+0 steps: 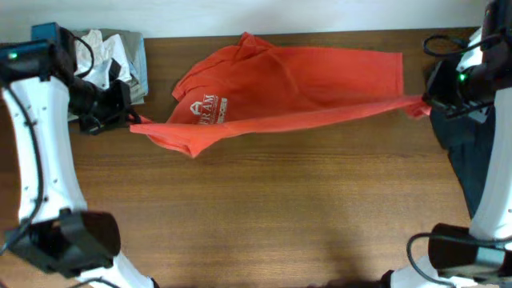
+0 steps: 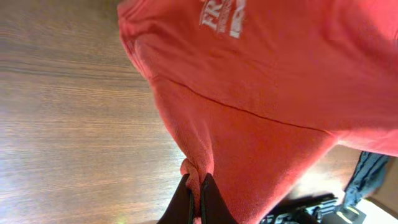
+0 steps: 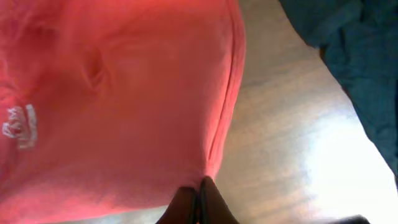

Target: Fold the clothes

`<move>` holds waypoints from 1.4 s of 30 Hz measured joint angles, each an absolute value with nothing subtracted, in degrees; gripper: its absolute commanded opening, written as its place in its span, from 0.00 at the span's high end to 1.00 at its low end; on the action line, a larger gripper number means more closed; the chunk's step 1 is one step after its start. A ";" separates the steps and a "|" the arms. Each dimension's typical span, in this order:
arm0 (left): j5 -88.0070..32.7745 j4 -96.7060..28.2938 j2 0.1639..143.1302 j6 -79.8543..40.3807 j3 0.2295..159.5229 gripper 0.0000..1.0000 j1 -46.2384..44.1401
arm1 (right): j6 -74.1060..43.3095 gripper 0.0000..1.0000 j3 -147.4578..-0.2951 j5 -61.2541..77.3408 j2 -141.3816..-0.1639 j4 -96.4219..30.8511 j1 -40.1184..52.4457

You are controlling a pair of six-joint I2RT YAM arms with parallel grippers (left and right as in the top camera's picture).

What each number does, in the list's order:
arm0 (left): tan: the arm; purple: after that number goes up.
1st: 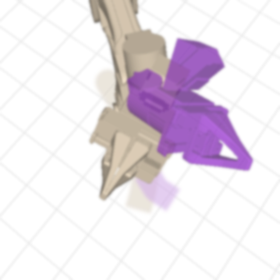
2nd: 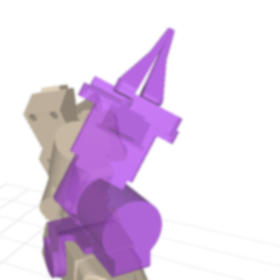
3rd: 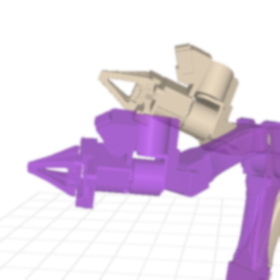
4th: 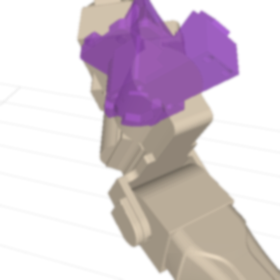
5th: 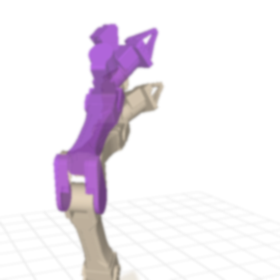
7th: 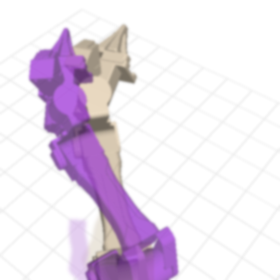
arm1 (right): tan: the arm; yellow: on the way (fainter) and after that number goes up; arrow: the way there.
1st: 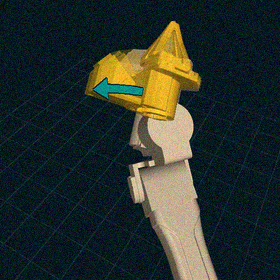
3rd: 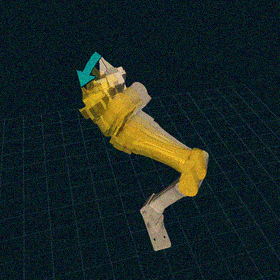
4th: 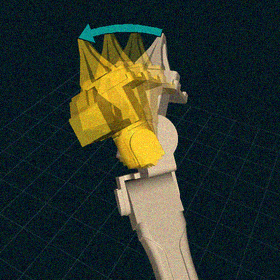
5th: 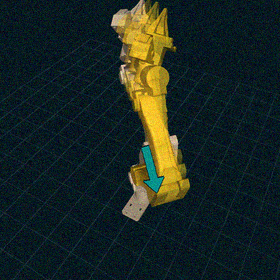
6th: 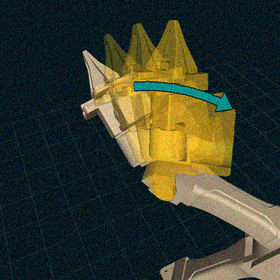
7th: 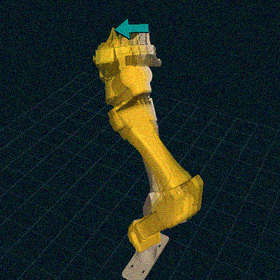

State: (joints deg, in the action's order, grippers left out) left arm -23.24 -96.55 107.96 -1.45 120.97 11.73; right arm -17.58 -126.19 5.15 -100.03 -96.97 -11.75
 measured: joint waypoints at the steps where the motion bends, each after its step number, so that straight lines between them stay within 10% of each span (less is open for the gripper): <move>1: -23.14 -96.55 105.54 -1.26 120.97 1.00 11.73 | -17.56 0.96 -123.68 4.34 -98.54 -96.95 -11.77; 15: -24.21 -92.16 73.78 -1.34 79.68 1.00 11.64 | -20.49 0.96 -78.41 -0.21 -71.79 -92.42 -11.77; 26: -23.44 -95.33 56.71 -8.05 77.17 1.00 11.64 | -29.95 0.95 -76.47 -6.24 -55.22 -94.72 -11.75; 42: -22.79 -60.40 72.25 -14.63 65.60 0.99 11.64 | -40.91 0.96 -66.76 -3.33 -63.07 -87.05 -11.75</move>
